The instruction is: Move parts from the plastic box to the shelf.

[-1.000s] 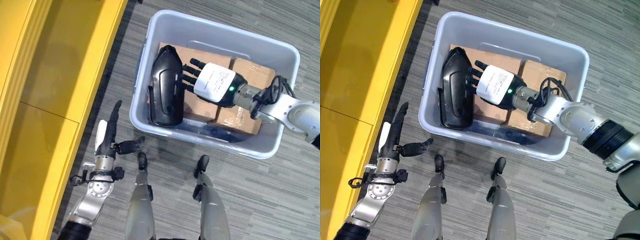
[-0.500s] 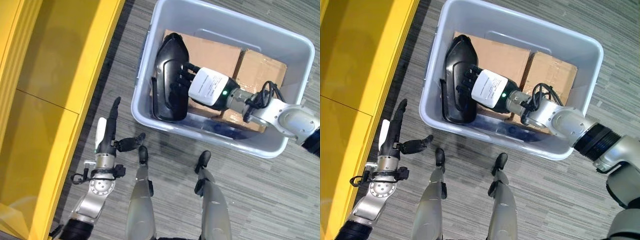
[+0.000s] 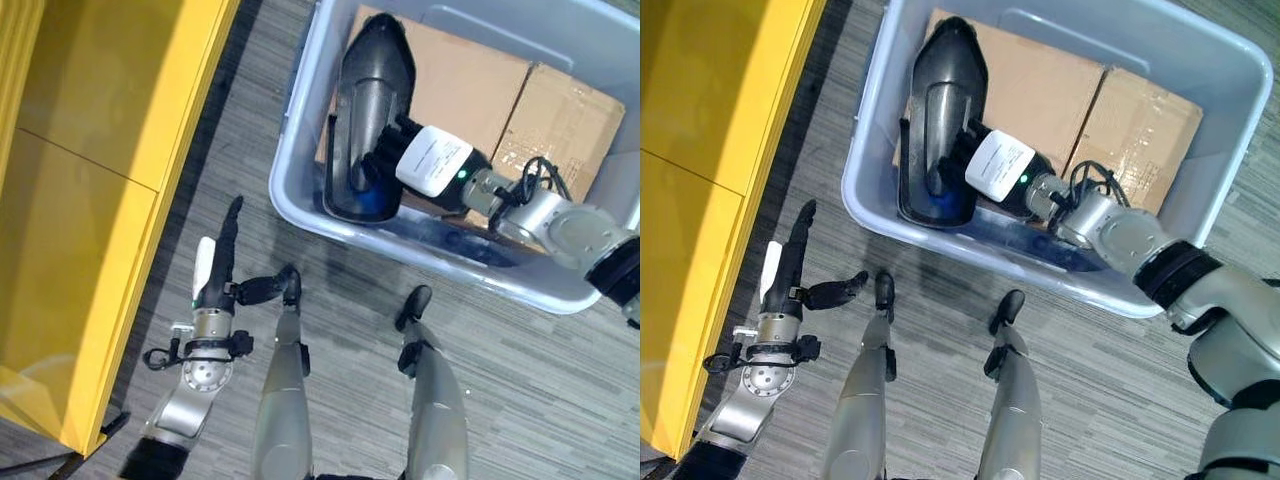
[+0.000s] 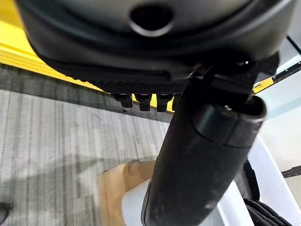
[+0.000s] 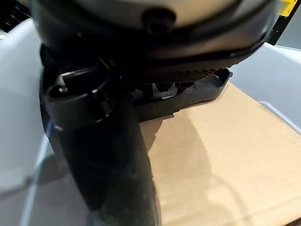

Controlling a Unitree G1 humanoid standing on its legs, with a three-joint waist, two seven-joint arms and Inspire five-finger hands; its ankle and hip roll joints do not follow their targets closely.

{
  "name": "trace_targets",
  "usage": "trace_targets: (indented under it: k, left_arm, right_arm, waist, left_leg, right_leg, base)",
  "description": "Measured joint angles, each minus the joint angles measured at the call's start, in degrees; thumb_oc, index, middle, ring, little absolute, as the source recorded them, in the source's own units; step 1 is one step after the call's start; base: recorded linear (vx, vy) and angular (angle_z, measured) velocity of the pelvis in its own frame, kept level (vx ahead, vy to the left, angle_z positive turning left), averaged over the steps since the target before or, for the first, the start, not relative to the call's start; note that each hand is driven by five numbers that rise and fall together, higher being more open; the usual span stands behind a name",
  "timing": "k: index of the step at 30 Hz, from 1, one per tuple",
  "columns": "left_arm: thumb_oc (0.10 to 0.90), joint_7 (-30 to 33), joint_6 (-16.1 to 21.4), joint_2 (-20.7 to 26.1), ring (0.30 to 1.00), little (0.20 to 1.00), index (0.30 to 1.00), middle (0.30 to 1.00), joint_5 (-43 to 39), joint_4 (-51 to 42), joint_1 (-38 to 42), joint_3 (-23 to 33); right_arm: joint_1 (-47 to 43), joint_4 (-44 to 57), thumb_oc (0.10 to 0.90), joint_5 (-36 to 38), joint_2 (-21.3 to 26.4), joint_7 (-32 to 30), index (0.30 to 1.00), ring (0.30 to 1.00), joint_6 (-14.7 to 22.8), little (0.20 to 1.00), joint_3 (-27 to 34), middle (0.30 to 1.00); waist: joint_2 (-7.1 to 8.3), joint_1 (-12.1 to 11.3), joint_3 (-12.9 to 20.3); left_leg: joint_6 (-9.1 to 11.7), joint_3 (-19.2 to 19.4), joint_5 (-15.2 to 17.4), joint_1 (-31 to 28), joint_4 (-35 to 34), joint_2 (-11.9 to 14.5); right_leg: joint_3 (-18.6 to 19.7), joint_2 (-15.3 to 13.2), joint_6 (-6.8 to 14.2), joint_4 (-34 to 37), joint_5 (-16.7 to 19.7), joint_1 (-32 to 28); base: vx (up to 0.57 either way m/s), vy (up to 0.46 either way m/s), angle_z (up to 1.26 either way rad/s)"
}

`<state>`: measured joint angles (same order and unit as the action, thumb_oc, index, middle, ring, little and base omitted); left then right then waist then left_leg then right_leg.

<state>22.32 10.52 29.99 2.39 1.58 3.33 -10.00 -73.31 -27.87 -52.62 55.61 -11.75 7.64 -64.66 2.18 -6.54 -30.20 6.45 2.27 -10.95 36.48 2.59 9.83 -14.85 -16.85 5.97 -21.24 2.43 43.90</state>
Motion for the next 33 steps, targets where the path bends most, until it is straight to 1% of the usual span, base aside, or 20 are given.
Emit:
trace_targets:
  k: [4,5,6,7,9,10,11,12,13,14,15,16,17,18,19,20,21,24,26,33]
  left_arm:
    - [0.9,0.1,0.58,0.35,1.0,1.0,1.0,1.0,-0.05,0.06,-0.27,0.06]
    - [0.9,0.13,0.7,0.33,1.0,1.0,1.0,1.0,-0.05,0.06,-0.26,0.04]
    - [0.9,0.21,0.71,0.33,1.0,1.0,1.0,1.0,-0.05,0.06,-0.26,0.01]
    - [0.9,0.48,0.72,0.27,1.0,1.0,1.0,1.0,-0.06,0.08,-0.08,-0.15]
    - [0.9,0.91,0.72,-0.25,1.0,1.0,1.0,1.0,-0.1,0.41,-0.02,-1.17]
    - [0.9,0.86,0.7,-0.81,1.0,1.0,1.0,1.0,-0.13,0.79,-0.1,-1.84]
    - [0.9,0.89,0.71,-1.54,1.0,1.0,1.0,1.0,-0.21,0.73,-0.12,-1.92]
    - [0.9,0.97,0.76,-2.11,1.0,1.0,1.0,1.0,-0.26,0.59,-0.12,-2.0]
    - [0.9,1.16,0.85,-1.95,1.0,1.0,1.0,1.0,-0.49,0.92,1.31,-2.49]
    - [0.9,1.2,0.86,-2.08,1.0,1.0,1.0,1.0,-0.58,1.97,1.79,-3.03]
    - [0.9,1.11,0.8,-3.26,1.0,1.0,1.0,1.0,-0.85,2.74,1.08,-3.35]
    - [0.9,1.14,0.8,-3.42,1.0,1.0,1.0,1.0,-1.57,2.53,1.27,-3.13]
    - [0.9,1.66,0.91,-3.23,1.0,1.0,1.0,1.0,-1.86,1.74,0.94,-2.7]
    - [0.9,2.23,1.0,-3.1,1.0,1.0,1.0,1.0,-1.97,1.16,0.56,-2.16]
    - [0.9,2.21,0.78,-2.98,1.0,1.0,1.0,1.0,-2.03,1.33,0.33,-2.01]
    - [0.9,2.12,0.75,-3.02,1.0,1.0,1.0,1.0,-2.03,1.47,0.22,-2.14]
    - [0.9,2.08,0.74,-3.22,1.0,1.0,1.0,1.0,-2.01,1.42,0.33,-2.43]
    - [0.9,2.06,0.73,-3.28,1.0,1.0,1.0,1.0,-1.97,1.35,0.95,-3.28]
    - [0.9,2.09,0.73,-3.26,1.0,1.0,1.0,1.0,-1.99,1.36,1.44,-3.2]
    - [0.9,2.09,0.68,-3.05,1.0,1.0,1.0,1.0,-1.98,1.23,1.98,-3.17]
  right_arm:
    - [-1.08,-0.05,0.9,1.07,0.46,-0.59,1.0,1.0,0.09,1.0,1.23,1.0]
    - [-1.22,-0.01,0.773,1.07,0.47,-0.57,0.822,0.822,0.08,0.822,1.4,0.822]
    - [-1.35,-0.02,0.553,1.06,0.43,-0.57,0.514,0.514,0.06,0.514,1.42,0.514]
    - [-1.16,-0.1,0.4,1.01,0.4,-0.63,0.3,0.3,0.04,0.3,1.39,0.3]
    - [-1.07,-1.64,0.4,-0.05,-0.54,-0.95,0.3,0.3,-0.44,0.3,1.3,0.3]
    - [-0.83,-2.28,0.4,-0.69,-1.0,-1.32,0.3,0.3,-1.33,0.3,1.27,0.3]
    - [-0.76,-2.36,0.4,-0.68,-0.8,-1.64,0.3,0.3,-1.82,0.3,1.22,0.3]
    - [-0.45,-2.53,0.4,-0.67,-0.51,-1.89,0.3,0.3,-2.36,0.3,1.47,0.3]
    - [1.25,-4.91,0.4,-0.76,-0.78,-2.46,0.3,0.3,-3.16,0.3,2.38,0.3]
    - [0.99,-5.86,0.4,-0.76,-1.13,-3.1,0.3,0.3,-3.52,0.3,2.3,0.3]
    - [0.68,-6.15,0.4,-0.95,-1.51,-3.19,0.3,0.3,-3.96,0.3,1.73,0.3]
    - [0.81,-6.04,0.4,-1.24,-1.45,-3.36,0.3,0.3,-4.36,0.3,2.08,0.3]
    - [1.65,-6.15,0.4,-1.32,-1.51,-3.85,0.3,0.3,-5.1,0.3,2.45,0.3]
    - [1.63,-6.12,0.4,-1.3,-1.51,-4.39,0.3,0.3,-5.46,0.3,2.98,0.3]
    - [2.4,-6.08,0.4,-1.29,-2.07,-4.37,0.3,0.3,-5.37,0.3,5.2,0.3]
    - [2.77,-6.11,0.4,-1.28,-2.55,-4.4,0.3,0.3,-5.58,0.3,5.77,0.3]
    - [3.73,-6.16,0.4,-1.25,-3.05,-4.72,0.3,0.3,-6.01,0.3,7.17,0.3]
    - [5.97,-5.16,0.4,-1.3,-3.51,-6.1,0.3,0.3,-6.67,0.3,8.9,0.3]
    - [7.07,-4.99,0.4,-1.28,-3.85,-6.1,0.3,0.3,-6.71,0.3,9.32,0.3]
    - [9.51,-6.04,0.4,-0.55,-4.0,-5.7,0.3,0.3,-6.75,0.3,10.31,0.3]
  waist:
    - [0.01,0.1,0.31]
    - [-0.03,0.09,0.41]
    - [-0.02,-0.04,0.42]
    - [0.01,-0.01,0.5]
    - [-0.46,-0.45,1.05]
    - [-1.0,-0.99,2.11]
    - [-1.53,-1.11,2.73]
    - [-2.2,-1.1,3.36]
    - [-1.33,0.31,5.57]
    - [-1.58,-0.75,5.68]
    - [-3.83,-3.23,7.03]
    - [-4.1,-2.89,7.21]
    - [-4.01,-1.94,7.34]
    - [-3.8,-1.47,7.18]
    - [-3.55,-1.6,7.09]
    - [-3.32,-1.57,6.96]
    - [-2.68,-1.43,6.61]
    - [-1.95,-0.71,6.2]
    - [-1.06,-1.04,5.54]
    - [-0.36,-1.59,5.11]
  left_leg:
    - [0.51,-1.32,0.36,3.87,-0.1,0.22]
    - [0.83,-1.42,1.03,4.58,-0.28,0.43]
    - [1.91,-1.18,2.21,4.79,-1.08,0.94]
    - [1.91,-1.01,4.41,5.49,-0.82,1.03]
    - [0.77,-1.14,5.25,7.28,2.33,1.0]
    - [0.79,-1.22,4.75,7.64,1.71,1.09]
    - [1.03,-1.03,4.99,7.63,0.8,1.01]
    - [2.26,-1.07,5.89,7.67,-0.06,0.94]
    - [2.29,-1.46,6.85,12.03,9.22,-1.37]
    - [0.75,-1.3,8.14,12.5,16.78,-1.65]
    - [-0.43,-1.58,11.0,8.54,14.48,1.05]
    - [1.73,-0.36,9.44,8.12,11.24,1.11]
    - [1.38,-0.46,8.07,7.08,7.23,0.38]
    - [0.61,-0.74,5.84,5.94,3.79,0.17]
    - [-0.49,-1.01,2.61,5.21,1.66,0.37]
    - [-0.35,-0.96,1.33,4.96,1.31,0.44]
    - [-0.42,-0.88,0.97,4.18,0.43,0.11]
    - [0.97,-0.84,-0.53,3.04,-0.98,-0.25]
    - [0.94,-0.74,-0.51,1.84,-1.02,-0.23]
    - [0.82,-0.85,-0.46,-0.59,-1.16,-0.6]
  right_leg:
    - [-0.02,-0.26,-1.46,-4.0,-1.32,5.04]
    - [-0.03,-0.12,-1.54,-4.23,-1.39,5.76]
    - [-0.03,0.34,-1.61,-3.79,-1.44,6.06]
    - [-0.19,0.62,-1.64,-2.54,-1.45,6.11]
    - [-0.61,0.54,-1.72,-1.86,-1.37,6.54]
    - [-0.13,0.66,-1.25,-2.06,-1.17,7.22]
    - [0.37,0.84,-0.93,-2.0,-1.49,7.51]
    - [0.42,0.85,-0.81,-1.74,-2.04,7.52]
    - [-0.77,-1.9,-1.23,1.76,-1.36,8.0]
    - [-0.91,-1.47,-0.33,3.78,-1.24,7.28]
    - [-0.94,1.28,0.76,3.31,-0.76,7.47]
    - [1.2,1.11,0.02,-2.06,-0.55,8.74]
    - [1.33,0.82,0.13,-3.65,-1.8,6.86]
    - [0.77,1.45,-0.98,-1.0,-2.54,5.17]
    - [0.15,2.04,-1.16,-0.47,-1.63,4.91]
    - [0.18,1.98,-1.35,-1.04,-1.64,4.97]
    - [0.36,1.61,-1.4,-1.55,-1.68,4.92]
    - [0.26,1.51,-1.81,-1.57,-1.12,4.24]
    - [0.26,1.35,-1.83,-1.44,-1.1,3.13]
    - [0.07,1.26,-1.66,-0.66,-0.83,0.23]
  base:
    - [0.03,0.001,0.13]
    - [0.02,0.003,0.13]
    - [0.02,0.014,0.17]
    - [0.02,0.008,0.15]
    - [0.02,0.013,-0.04]
    - [0.02,0.011,-0.16]
    - [0.0,0.0,0.0]
    - [0.01,0.015,0.58]
    - [0.01,0.018,0.53]
    - [0.01,0.016,-0.08]
    - [0.01,0.013,-0.55]
    - [0.01,0.014,-0.28]
    - [0.01,0.018,0.38]
    - [0.0,0.022,0.35]
    - [0.0,0.016,0.11]
    - [0.0,0.0,0.0]
    - [0.0,0.0,0.0]
    - [0.0,0.01,0.03]
    - [0.0,0.0,0.0]
    - [0.0,0.007,0.01]
